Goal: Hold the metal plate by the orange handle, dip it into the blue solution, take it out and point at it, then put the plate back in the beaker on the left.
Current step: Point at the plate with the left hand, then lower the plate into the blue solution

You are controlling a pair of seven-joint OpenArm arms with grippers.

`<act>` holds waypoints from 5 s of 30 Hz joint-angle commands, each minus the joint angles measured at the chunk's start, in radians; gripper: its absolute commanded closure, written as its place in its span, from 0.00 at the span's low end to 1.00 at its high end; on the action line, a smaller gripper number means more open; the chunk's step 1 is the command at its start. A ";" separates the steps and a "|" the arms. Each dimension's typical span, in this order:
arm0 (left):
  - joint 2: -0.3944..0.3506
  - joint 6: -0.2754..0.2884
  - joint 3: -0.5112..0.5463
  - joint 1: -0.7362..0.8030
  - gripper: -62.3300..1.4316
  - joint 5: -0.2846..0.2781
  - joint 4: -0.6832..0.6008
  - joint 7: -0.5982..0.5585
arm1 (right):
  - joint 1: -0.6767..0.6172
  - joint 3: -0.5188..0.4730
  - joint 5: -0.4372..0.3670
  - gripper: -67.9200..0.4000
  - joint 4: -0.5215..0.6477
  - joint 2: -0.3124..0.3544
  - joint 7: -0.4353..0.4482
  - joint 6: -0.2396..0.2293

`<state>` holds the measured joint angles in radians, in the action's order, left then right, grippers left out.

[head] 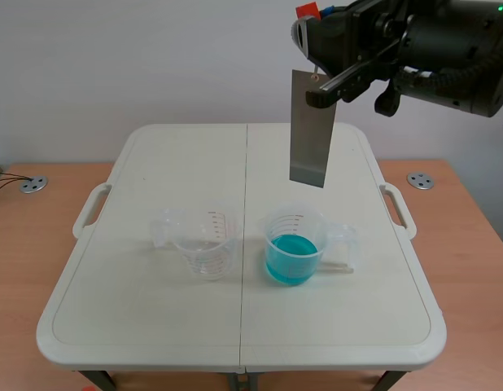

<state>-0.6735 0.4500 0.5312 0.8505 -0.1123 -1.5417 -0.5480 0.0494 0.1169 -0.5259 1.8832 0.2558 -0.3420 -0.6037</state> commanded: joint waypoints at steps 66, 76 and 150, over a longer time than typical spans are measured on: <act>0.447 0.042 -0.959 -1.062 0.94 0.189 0.369 0.470 | -0.033 -0.046 -0.043 0.98 0.019 0.024 0.012 -0.027; 0.475 0.008 -0.959 -1.113 0.94 0.237 0.444 0.466 | -0.033 -0.046 -0.044 0.98 0.019 0.023 0.012 -0.027; 0.242 -0.148 -0.435 -0.003 0.93 0.012 0.589 0.286 | -0.033 0.002 -0.039 0.98 -0.084 0.021 0.034 -0.053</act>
<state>-0.4248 0.2996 0.0929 0.8501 -0.0944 -0.9363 -0.2478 0.0025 0.1200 -0.5564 1.7973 0.2741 -0.3275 -0.6556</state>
